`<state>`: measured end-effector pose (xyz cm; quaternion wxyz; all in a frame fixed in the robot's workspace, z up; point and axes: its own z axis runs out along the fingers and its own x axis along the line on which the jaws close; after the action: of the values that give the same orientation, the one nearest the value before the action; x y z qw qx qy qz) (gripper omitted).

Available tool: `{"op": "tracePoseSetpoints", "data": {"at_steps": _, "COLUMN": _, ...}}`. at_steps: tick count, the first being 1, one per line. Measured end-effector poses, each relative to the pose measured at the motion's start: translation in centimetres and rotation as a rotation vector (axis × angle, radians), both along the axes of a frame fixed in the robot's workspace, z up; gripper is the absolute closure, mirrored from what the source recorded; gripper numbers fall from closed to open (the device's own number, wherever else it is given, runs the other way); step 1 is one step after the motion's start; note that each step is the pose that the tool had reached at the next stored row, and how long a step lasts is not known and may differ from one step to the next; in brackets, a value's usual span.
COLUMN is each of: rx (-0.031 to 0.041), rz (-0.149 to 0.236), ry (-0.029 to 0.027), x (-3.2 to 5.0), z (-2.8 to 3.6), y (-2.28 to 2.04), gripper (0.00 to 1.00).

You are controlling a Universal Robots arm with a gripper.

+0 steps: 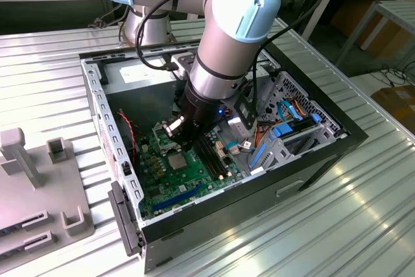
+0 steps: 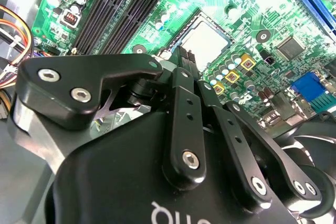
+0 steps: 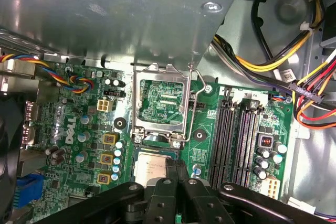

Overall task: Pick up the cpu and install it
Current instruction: 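Close the cpu cover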

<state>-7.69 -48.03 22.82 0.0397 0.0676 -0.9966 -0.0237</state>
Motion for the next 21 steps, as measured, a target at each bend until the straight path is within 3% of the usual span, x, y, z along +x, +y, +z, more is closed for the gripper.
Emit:
{"op": "tracePoseSetpoints", "data": {"at_steps": 11, "rx": 0.0001, "rz": 0.004, "ry": 0.0, "x": 0.02, "z": 0.0, "y": 0.0, "gripper": 0.89}}
{"op": "tracePoseSetpoints", "data": {"at_steps": 13, "rx": 0.0001, "rz": 0.011, "ry": 0.0, "x": 0.04, "z": 0.0, "y": 0.0, "gripper": 0.89}}
{"op": "tracePoseSetpoints", "data": {"at_steps": 14, "rx": 0.0002, "rz": 0.033, "ry": 0.0, "x": 0.11, "z": -0.01, "y": 0.01, "gripper": 0.89}}
{"op": "tracePoseSetpoints", "data": {"at_steps": 15, "rx": -0.0001, "rz": 0.051, "ry": 0.0001, "x": 0.23, "z": 0.01, "y": 0.04, "gripper": 0.89}}
{"op": "tracePoseSetpoints", "data": {"at_steps": 19, "rx": 0.0001, "rz": 0.054, "ry": 0.0, "x": 0.66, "z": 0.0, "y": 0.73, "gripper": 0.89}}
{"op": "tracePoseSetpoints", "data": {"at_steps": 21, "rx": 0.0, "rz": 0.062, "ry": 0.0001, "x": 0.93, "z": 0.0, "y": 0.8, "gripper": 0.89}}
